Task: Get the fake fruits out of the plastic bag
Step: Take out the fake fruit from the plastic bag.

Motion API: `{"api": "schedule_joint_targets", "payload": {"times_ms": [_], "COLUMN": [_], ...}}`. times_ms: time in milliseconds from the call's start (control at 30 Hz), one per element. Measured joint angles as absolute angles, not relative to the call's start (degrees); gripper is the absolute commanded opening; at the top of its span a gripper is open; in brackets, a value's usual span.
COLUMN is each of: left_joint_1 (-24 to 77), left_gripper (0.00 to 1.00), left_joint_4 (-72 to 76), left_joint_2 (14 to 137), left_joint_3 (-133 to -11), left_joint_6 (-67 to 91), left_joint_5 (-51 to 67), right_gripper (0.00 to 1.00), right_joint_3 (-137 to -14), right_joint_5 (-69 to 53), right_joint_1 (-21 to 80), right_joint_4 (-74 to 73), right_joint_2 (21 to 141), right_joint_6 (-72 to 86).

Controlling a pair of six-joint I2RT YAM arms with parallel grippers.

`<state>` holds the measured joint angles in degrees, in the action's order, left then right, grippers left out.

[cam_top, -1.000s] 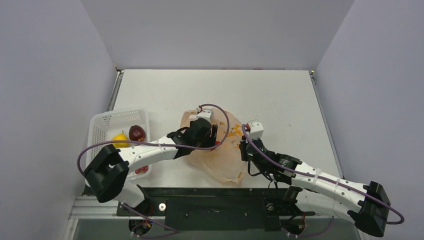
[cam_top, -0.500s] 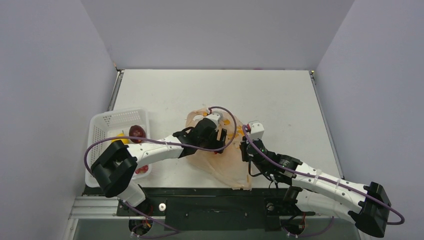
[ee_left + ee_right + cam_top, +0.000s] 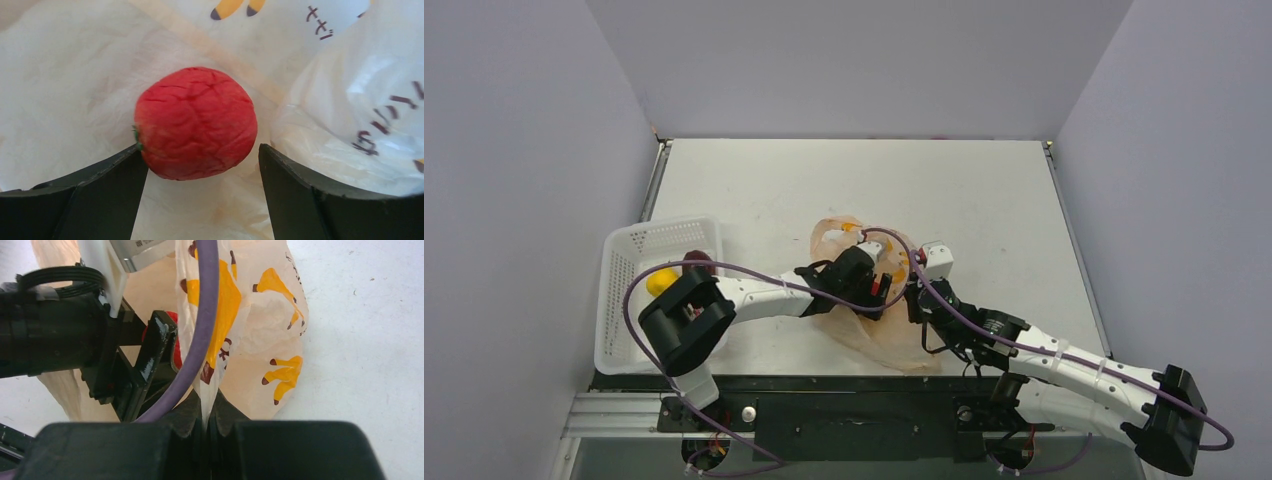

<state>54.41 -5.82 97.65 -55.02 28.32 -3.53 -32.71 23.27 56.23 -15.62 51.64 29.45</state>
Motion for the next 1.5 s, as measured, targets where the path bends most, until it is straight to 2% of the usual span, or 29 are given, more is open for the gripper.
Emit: {"api": "schedule_joint_targets", "payload": {"times_ms": [200,400,733,1000,1100,1167,1200,1233,1300,1500], "left_joint_1": [54.7,54.7,52.7,51.4,51.4,51.4,51.4,51.4,51.3,51.3], "left_gripper": [0.75,0.79,0.76,0.49,0.45,0.32,0.29,0.23,0.16,0.03], "left_joint_4": [-5.4,-5.7,-6.6,-6.2,-6.1,-6.2,-6.4,-6.9,-8.2,-9.6], "left_joint_2": [100.4,100.6,100.3,103.6,103.9,103.7,103.5,103.2,101.8,92.7], "left_joint_3": [-56.1,-56.4,-58.6,-62.2,-62.4,-62.4,-62.4,-62.2,-61.7,-57.9], "left_joint_6": [28.2,27.1,25.0,24.4,24.3,24.4,24.4,24.4,24.4,26.2], "left_joint_5": [-4.6,-7.6,-8.7,-8.1,-8.1,-8.1,-8.1,-8.1,-8.1,-6.7], "right_gripper": [0.00,0.00,0.00,0.00,0.00,0.00,0.00,0.00,0.00,0.00], "right_joint_3": [-32.3,-32.1,-31.8,-31.8,-31.8,-31.8,-31.8,-31.8,-31.8,-31.8], "right_joint_5": [23.6,23.7,23.8,23.8,23.8,23.8,23.8,23.8,23.8,24.9], "right_joint_1": [56.2,56.2,56.2,56.2,56.2,56.2,56.2,56.2,56.2,55.9], "right_joint_4": [-16.0,-16.0,-16.3,-16.2,-16.2,-16.3,-16.4,-16.4,-16.4,-16.4], "right_joint_2": [51.1,50.7,50.1,50.1,50.4,51.0,51.4,51.6,51.9,51.9], "right_joint_6": [29.4,29.5,29.4,29.1,28.8,28.2,27.9,27.7,27.5,27.6]}}
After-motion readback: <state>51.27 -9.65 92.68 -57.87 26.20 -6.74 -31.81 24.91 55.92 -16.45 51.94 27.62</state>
